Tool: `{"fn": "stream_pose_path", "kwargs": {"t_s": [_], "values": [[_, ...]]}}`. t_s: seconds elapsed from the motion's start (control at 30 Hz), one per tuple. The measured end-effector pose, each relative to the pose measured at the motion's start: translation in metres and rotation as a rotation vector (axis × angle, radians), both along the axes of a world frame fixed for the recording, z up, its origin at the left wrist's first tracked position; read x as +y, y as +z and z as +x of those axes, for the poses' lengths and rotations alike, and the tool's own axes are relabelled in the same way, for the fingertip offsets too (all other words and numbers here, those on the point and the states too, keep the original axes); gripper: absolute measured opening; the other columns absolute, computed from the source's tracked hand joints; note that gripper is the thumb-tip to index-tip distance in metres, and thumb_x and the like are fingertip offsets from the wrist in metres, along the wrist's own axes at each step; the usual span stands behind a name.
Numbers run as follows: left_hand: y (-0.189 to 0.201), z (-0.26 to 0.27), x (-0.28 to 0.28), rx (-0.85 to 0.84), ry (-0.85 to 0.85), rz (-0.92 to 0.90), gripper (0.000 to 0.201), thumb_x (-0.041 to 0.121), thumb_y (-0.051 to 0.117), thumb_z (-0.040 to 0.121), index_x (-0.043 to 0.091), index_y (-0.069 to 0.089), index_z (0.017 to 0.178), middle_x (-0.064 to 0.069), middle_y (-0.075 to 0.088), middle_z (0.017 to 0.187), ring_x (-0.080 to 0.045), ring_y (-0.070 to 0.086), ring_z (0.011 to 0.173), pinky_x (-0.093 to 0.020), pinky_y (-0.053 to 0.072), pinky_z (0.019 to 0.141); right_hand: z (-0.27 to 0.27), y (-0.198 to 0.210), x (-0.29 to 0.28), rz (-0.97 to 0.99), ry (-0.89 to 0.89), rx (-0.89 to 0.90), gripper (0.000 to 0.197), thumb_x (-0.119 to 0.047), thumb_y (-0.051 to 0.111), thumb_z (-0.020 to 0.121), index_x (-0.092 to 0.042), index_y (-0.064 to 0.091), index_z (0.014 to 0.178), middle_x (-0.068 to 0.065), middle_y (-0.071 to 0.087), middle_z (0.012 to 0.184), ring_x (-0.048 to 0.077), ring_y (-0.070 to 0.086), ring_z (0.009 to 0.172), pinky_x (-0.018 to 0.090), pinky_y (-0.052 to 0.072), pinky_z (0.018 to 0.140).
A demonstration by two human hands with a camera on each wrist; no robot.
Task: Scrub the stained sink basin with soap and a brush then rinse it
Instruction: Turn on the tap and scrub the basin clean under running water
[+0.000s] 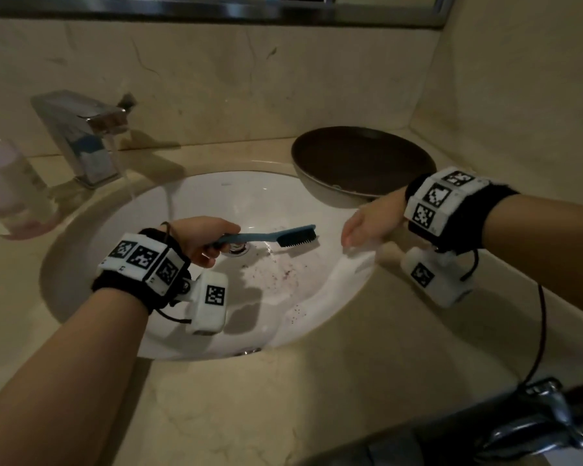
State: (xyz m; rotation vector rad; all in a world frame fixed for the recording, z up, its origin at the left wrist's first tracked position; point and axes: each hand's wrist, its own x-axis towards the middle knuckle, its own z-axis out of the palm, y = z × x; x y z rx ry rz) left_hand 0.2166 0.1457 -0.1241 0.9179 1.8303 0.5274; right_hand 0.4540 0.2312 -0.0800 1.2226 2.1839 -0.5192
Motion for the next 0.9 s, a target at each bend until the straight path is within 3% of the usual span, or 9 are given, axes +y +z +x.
{"fn": "stream_pose_path", "kwargs": {"t_s": [0.13, 0.23, 0.3, 0.4, 0.5, 0.57, 0.67, 0.8, 0.9], "values": [[-0.005, -0.001, -0.003, -0.008, 0.022, 0.039, 0.029, 0.027, 0.040, 0.098, 0.011, 0.055, 0.079, 0.000, 0.040, 0.061, -0.011, 0.025, 0.051, -0.021, 0.027, 0.050, -0.007, 0.018, 0.004, -0.038, -0.315, 0.444, 0.032, -0.029, 0.049, 0.096, -0.018, 0.057, 0.125, -0.001, 0.054, 0.117, 0.016, 0.049, 0.107, 0.030, 0.040, 0.093], [-0.008, -0.003, -0.005, 0.011, 0.029, 0.065, 0.029, 0.028, 0.042, 0.097, 0.012, 0.057, 0.078, 0.001, 0.039, 0.061, -0.011, 0.025, 0.050, -0.021, 0.027, 0.050, -0.003, 0.016, 0.008, -0.187, -0.652, 0.719, 0.020, -0.025, 0.045, 0.098, -0.015, 0.061, 0.105, 0.002, 0.060, 0.098, 0.015, 0.057, 0.080, 0.025, 0.053, 0.063], [-0.009, -0.005, -0.005, 0.023, 0.034, 0.076, 0.030, 0.029, 0.043, 0.096, 0.012, 0.059, 0.079, 0.001, 0.038, 0.061, -0.012, 0.025, 0.050, -0.021, 0.027, 0.051, 0.004, 0.008, 0.009, -0.265, -0.850, 0.832, 0.022, -0.023, 0.042, 0.099, -0.012, 0.061, 0.099, 0.005, 0.065, 0.093, 0.016, 0.062, 0.074, 0.020, 0.054, 0.048], [-0.012, -0.005, -0.003, 0.058, 0.025, 0.091, 0.026, 0.031, 0.046, 0.094, 0.011, 0.060, 0.086, 0.001, 0.038, 0.062, -0.012, 0.026, 0.051, -0.021, 0.028, 0.051, 0.012, -0.002, 0.009, -0.353, -1.010, 0.958, 0.026, -0.021, 0.040, 0.099, -0.010, 0.062, 0.095, 0.008, 0.069, 0.089, 0.019, 0.067, 0.076, 0.024, 0.057, 0.048], [-0.017, -0.004, 0.001, 0.121, -0.017, 0.097, 0.026, 0.034, 0.049, 0.093, 0.010, 0.060, 0.090, 0.001, 0.039, 0.065, -0.012, 0.030, 0.053, -0.021, 0.032, 0.052, 0.017, -0.009, 0.011, -0.358, -1.100, 1.036, 0.032, -0.021, 0.039, 0.100, -0.006, 0.064, 0.088, 0.008, 0.073, 0.063, 0.016, 0.071, 0.052, 0.022, 0.056, 0.042], [-0.020, -0.001, 0.003, 0.168, -0.051, 0.111, 0.035, 0.041, 0.048, 0.093, 0.009, 0.063, 0.091, 0.001, 0.040, 0.067, -0.013, 0.033, 0.056, -0.020, 0.035, 0.053, 0.020, -0.010, 0.011, -0.348, -1.130, 1.047, 0.036, -0.024, 0.038, 0.101, -0.003, 0.063, 0.084, 0.008, 0.070, 0.054, 0.014, 0.068, 0.044, 0.020, 0.052, 0.037], [-0.029, 0.004, 0.009, 0.260, -0.081, 0.162, 0.042, 0.047, 0.044, 0.094, 0.010, 0.063, 0.085, 0.000, 0.042, 0.069, -0.013, 0.038, 0.060, -0.021, 0.038, 0.054, 0.021, -0.012, 0.012, -0.354, -1.126, 1.029, 0.040, -0.025, 0.038, 0.101, 0.000, 0.063, 0.083, 0.011, 0.070, 0.054, 0.016, 0.069, 0.045, 0.021, 0.054, 0.038], [-0.037, 0.010, 0.024, 0.336, -0.135, 0.224, 0.036, 0.040, 0.048, 0.094, 0.013, 0.054, 0.071, 0.000, 0.043, 0.066, -0.013, 0.040, 0.059, -0.020, 0.040, 0.051, 0.017, -0.014, 0.013, -0.320, -1.131, 0.998, 0.042, -0.024, 0.037, 0.101, 0.001, 0.063, 0.080, 0.012, 0.069, 0.052, 0.016, 0.068, 0.043, 0.024, 0.056, 0.047], [-0.036, 0.009, 0.037, 0.312, -0.186, 0.229, 0.030, 0.039, 0.051, 0.093, 0.017, 0.053, 0.072, -0.002, 0.047, 0.065, -0.016, 0.041, 0.057, -0.021, 0.039, 0.051, 0.013, -0.014, 0.013, -0.282, -1.125, 0.969, 0.042, -0.024, 0.036, 0.101, 0.001, 0.061, 0.077, 0.010, 0.068, 0.049, 0.014, 0.066, 0.040, 0.021, 0.054, 0.042]]}}
